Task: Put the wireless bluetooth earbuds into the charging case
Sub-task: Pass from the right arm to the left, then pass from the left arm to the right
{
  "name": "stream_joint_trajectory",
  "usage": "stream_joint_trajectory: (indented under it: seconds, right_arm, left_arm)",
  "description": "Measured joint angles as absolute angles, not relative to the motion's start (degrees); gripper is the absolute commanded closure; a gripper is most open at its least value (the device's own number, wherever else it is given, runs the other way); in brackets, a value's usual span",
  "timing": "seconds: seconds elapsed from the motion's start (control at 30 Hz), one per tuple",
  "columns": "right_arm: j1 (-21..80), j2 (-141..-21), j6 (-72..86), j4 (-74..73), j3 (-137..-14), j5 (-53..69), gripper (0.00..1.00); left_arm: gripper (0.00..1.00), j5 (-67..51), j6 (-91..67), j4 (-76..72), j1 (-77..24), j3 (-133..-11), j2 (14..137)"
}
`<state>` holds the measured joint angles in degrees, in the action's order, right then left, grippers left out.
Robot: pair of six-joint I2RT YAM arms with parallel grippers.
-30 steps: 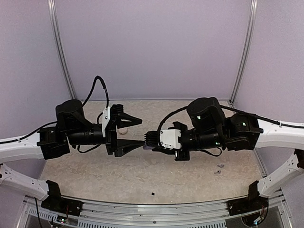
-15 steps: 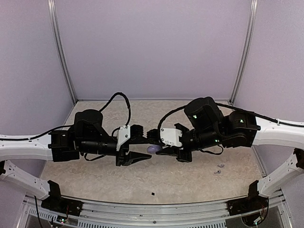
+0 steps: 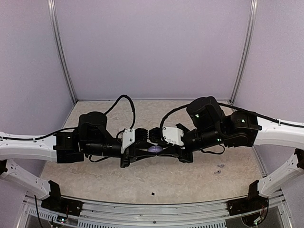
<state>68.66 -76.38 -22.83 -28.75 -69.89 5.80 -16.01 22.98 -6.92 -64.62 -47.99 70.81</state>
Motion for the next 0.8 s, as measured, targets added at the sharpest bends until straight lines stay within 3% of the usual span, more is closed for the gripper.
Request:
stream_joint_trajectory:
  seconds: [0.07, 0.2, 0.63, 0.8]
  right_arm:
    - [68.1, -75.5, -22.6, -27.7, -69.2, 6.8, 0.7]
    - [66.9, -73.1, -22.0, -24.5, -67.2, 8.7, 0.52]
    - [63.2, -66.3, -18.5, -11.0, -59.7, 14.7, 0.47]
    - [63.2, -67.0, -16.7, -5.5, -59.6, 18.5, 0.49]
  left_arm:
    - [0.86, -16.0, 23.0, -8.1, -64.6, -47.8, 70.8]
    - [0.9, -16.0, 22.6, -11.6, -64.6, -46.0, 69.2]
    - [0.92, -18.3, 19.7, -22.9, -63.7, -42.0, 64.1]
    - [0.92, -19.1, 19.3, -25.5, -63.7, -41.7, 64.1]
